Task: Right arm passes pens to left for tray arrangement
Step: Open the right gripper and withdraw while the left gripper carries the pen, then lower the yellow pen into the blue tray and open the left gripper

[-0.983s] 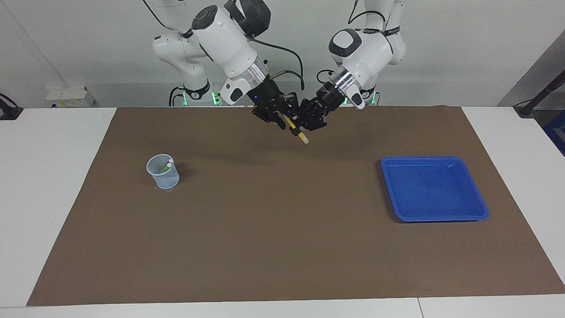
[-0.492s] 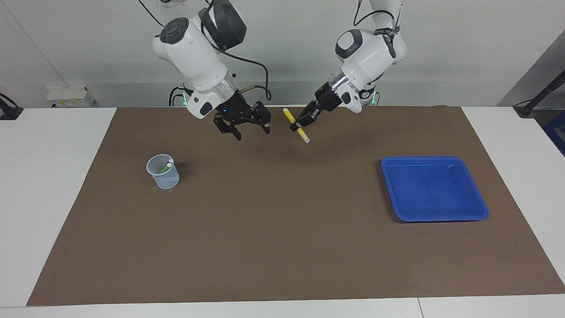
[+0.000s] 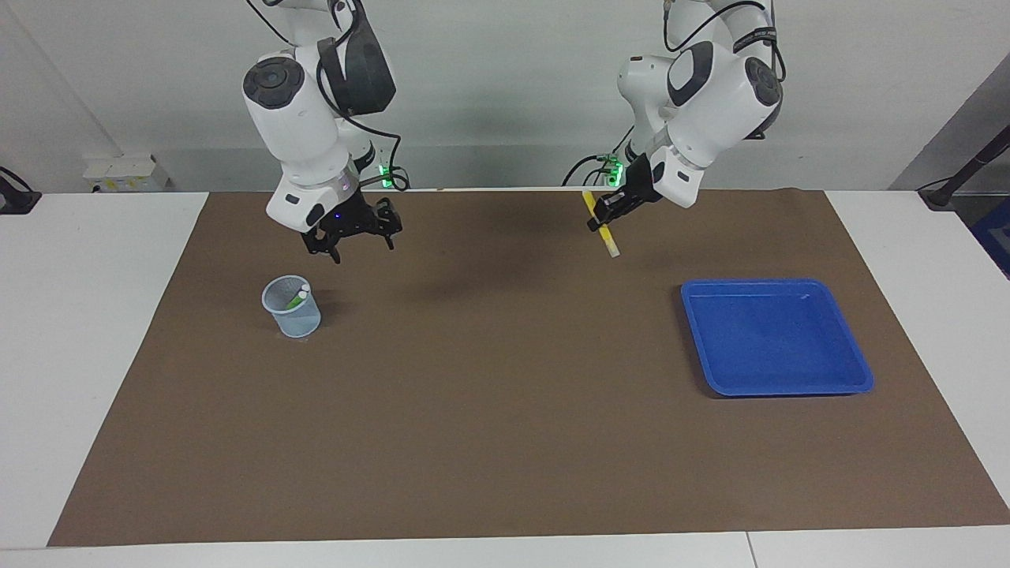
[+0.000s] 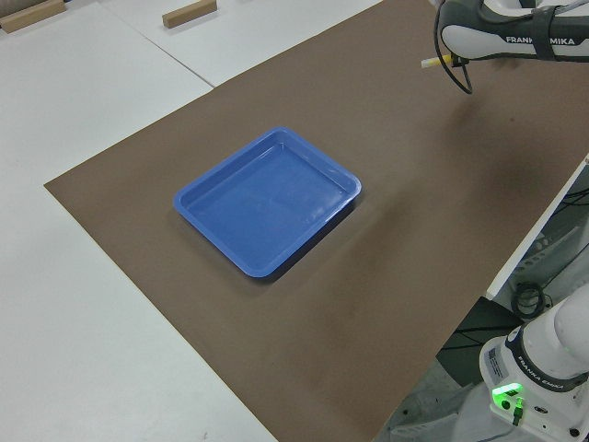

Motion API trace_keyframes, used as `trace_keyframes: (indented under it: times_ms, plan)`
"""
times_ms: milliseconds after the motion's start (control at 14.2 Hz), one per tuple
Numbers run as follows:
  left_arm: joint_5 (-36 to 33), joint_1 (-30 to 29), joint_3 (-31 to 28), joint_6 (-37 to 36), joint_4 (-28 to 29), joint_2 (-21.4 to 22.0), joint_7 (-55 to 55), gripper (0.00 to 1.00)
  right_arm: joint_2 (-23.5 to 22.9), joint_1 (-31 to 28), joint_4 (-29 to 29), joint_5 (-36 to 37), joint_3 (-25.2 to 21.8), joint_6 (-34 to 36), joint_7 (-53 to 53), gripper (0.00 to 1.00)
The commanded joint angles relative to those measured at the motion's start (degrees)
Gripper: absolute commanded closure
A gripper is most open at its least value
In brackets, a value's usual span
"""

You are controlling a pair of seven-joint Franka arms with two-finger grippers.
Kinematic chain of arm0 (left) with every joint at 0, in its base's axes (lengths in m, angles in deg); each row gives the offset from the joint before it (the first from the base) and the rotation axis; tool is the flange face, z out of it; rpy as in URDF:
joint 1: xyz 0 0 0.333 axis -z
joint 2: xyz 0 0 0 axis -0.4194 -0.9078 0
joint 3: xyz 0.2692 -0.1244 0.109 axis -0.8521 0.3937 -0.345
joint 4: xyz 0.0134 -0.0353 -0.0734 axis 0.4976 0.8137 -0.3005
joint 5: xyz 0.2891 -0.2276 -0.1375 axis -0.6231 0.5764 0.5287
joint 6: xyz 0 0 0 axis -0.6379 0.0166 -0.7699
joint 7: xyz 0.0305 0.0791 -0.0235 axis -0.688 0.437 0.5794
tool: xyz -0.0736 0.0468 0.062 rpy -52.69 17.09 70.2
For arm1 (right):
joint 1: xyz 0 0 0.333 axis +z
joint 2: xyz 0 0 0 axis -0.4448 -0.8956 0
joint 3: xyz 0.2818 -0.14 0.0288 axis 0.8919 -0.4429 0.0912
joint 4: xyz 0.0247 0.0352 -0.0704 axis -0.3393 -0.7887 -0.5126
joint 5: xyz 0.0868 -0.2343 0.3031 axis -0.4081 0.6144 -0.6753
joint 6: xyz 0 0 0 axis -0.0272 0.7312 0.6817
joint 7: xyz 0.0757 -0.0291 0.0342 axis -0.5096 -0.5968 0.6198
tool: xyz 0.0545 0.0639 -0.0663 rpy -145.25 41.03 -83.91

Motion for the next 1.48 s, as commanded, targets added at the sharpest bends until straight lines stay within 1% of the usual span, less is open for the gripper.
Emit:
trace_keyframes:
  times_ms: [0, 140, 211, 281, 421, 492, 562, 702, 843, 983, 1124, 1194, 1335, 1405]
  plan:
    - [-8.1, -2.5, 0.4, -4.6, -1.7, -0.4, 8.5, 1.0, 3.5, -5.0, -7.2, 2.2, 0.6, -2.9, 11.4, 0.0]
    - [-14.1, -3.8, 0.4, -5.1, -1.7, -0.4, 12.3, 1.0, 3.1, -8.3, -9.5, 3.7, 0.6, -5.0, 17.5, 0.0]
    - [-16.7, -4.6, 0.4, -5.6, -1.7, -0.4, 14.2, 1.0, 2.7, -8.7, -10.4, 4.0, 0.6, -5.9, 18.4, 0.02]
    - [-19.3, -5.4, 0.4, -5.8, -1.7, -0.4, 16.5, 1.0, 2.7, -9.2, -11.3, 4.7, 0.7, -6.8, 18.5, 0.08]
    - [-23.2, -7.9, 0.4, -5.9, -1.7, -0.6, 21.2, 1.0, 1.4, -9.3, -12.4, 7.3, 0.7, -10.1, 18.1, 0.16]
    - [-25.1, -8.9, 0.4, -5.8, -1.7, -0.8, 23.9, 1.0, 0.3, -9.5, -12.4, 7.4, 0.6, -11.2, 17.8, 0.19]
    - [-26.5, -10.4, 0.4, -5.2, -1.7, -1.5, 26.5, 1.0, -0.5, -10.4, -12.4, 7.4, 0.7, -11.8, 17.6, 0.19]
    - [-26.9, -12.3, 0.4, -4.0, -2.4, -3.4, 28.5, 1.0, -1.8, -11.3, -12.5, 7.4, 0.7, -12.7, 14.5, 0.2]
    - [-27.4, -12.6, 0.4, -2.6, -4.1, -6.6, 29.0, 1.0, -3.2, -11.9, -12.5, 7.4, 0.7, -13.3, 9.0, 0.2]
    - [-28.4, -13.3, 0.4, -0.3, -4.7, -9.1, 29.1, 1.0, -3.8, -12.2, -12.6, 7.4, 0.7, -13.3, 7.5, 0.21]
    - [-28.7, -13.5, 0.3, 2.7, -5.0, -11.0, 29.1, 1.0, -3.9, -12.3, -12.6, 7.2, 0.7, -13.3, 5.1, 0.25]
    - [-29.1, -14.2, 0.4, 4.0, -5.0, -11.9, 29.1, 1.0, -3.9, -12.2, -12.6, 7.0, 0.7, -13.2, 4.1, 0.29]
    - [-30.5, -14.7, 0.4, 6.0, -5.0, -13.5, 29.1, 1.0, -3.9, -12.3, -12.5, 6.7, 0.7, -12.6, 4.0, 0.47]
    - [-30.6, -14.7, 0.4, 7.1, -5.1, -14.5, 29.1, 1.0, -3.9, -12.4, -12.4, 6.7, 0.7, -12.5, 4.0, 0.52]
